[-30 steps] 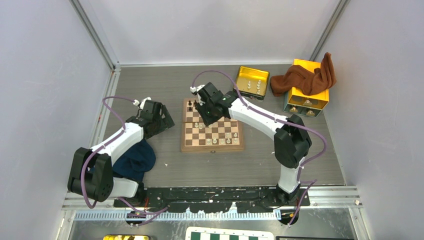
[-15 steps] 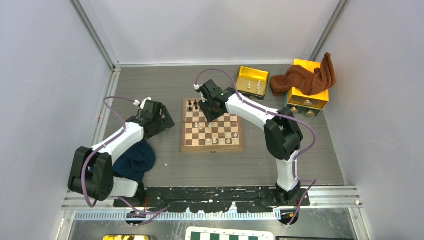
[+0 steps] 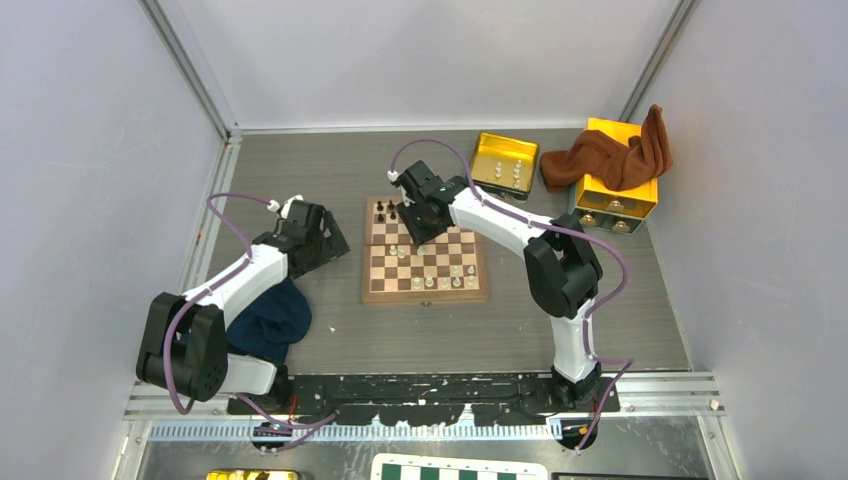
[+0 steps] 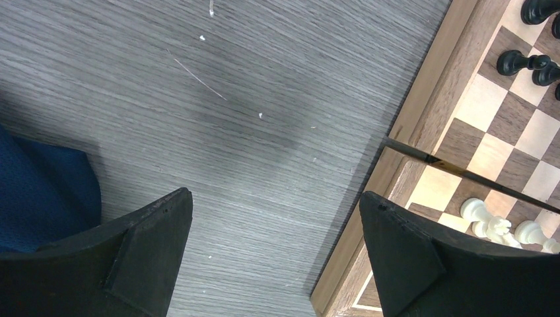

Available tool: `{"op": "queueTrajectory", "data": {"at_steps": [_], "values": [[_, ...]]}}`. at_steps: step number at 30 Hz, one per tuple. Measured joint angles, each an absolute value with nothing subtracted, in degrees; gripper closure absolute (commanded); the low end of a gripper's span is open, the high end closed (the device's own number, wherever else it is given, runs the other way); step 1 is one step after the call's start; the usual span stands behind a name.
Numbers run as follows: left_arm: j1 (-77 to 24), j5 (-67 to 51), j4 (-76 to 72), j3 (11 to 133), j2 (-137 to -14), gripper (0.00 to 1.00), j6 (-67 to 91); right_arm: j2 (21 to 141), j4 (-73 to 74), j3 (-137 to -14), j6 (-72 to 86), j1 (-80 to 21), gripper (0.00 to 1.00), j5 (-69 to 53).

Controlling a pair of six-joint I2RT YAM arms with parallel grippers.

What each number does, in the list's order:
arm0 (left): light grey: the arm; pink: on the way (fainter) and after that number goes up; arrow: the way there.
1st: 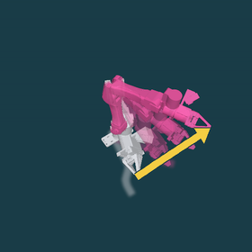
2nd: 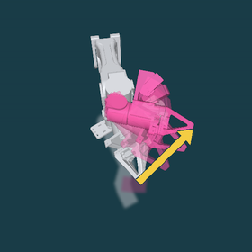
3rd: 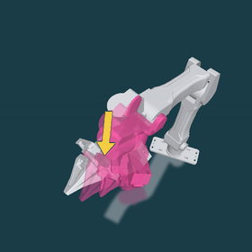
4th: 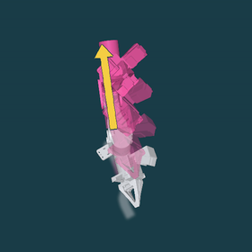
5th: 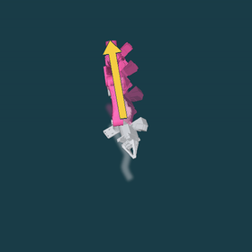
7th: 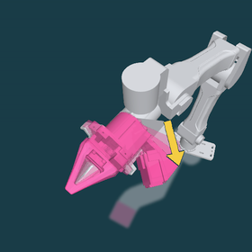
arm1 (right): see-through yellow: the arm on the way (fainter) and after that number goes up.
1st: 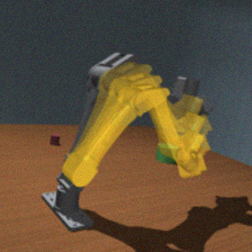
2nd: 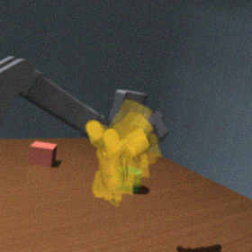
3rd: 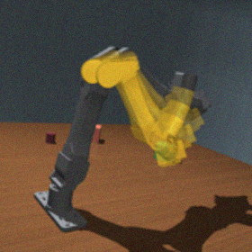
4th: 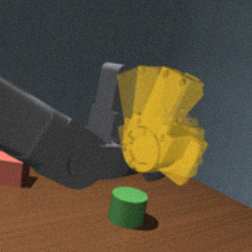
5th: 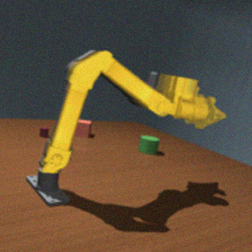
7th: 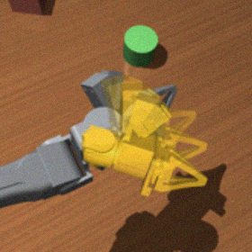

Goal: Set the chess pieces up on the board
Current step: Pick up the chess piece from the chessboard.

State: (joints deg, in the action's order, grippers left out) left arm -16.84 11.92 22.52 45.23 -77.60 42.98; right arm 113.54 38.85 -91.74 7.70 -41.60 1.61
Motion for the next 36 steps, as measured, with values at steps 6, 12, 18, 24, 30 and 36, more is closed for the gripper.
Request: {"op": "queueTrajectory", "data": {"at_steps": [6, 12, 18, 24, 30, 36], "values": [[-16.8, 11.9, 22.5, 45.2, -77.7, 0.02, 43.0, 113.6, 38.9, -91.7, 7.9, -41.6, 0.65, 1.3], [-16.8, 11.9, 22.5, 45.2, -77.7, 0.02, 43.0, 114.2, 38.9, -91.7, 8.1, -41.6, 0.67, 1.2], [-16.8, 11.9, 22.5, 45.2, -77.7, 0.02, 42.8, 114.9, 38.9, -91.7, 8.2, -41.6, 0.70, 1.2], [-16.8, 11.9, 22.5, 45.2, -77.8, 0.02, 42.7, 114.9, 38.9, -91.7, 8.5, -41.6, 0.81, 1.2], [-16.8, 11.9, 22.5, 45.2, -78.3, 0.02, 42.5, 114.9, 38.9, -91.7, 8.9, -41.6, 0.93, 1.2], [-16.8, 11.9, 22.5, 45.2, -78.4, 0.02, 42.3, 114.9, 38.9, -91.7, 9.0, -41.6, 0.98, 1.1]]}}
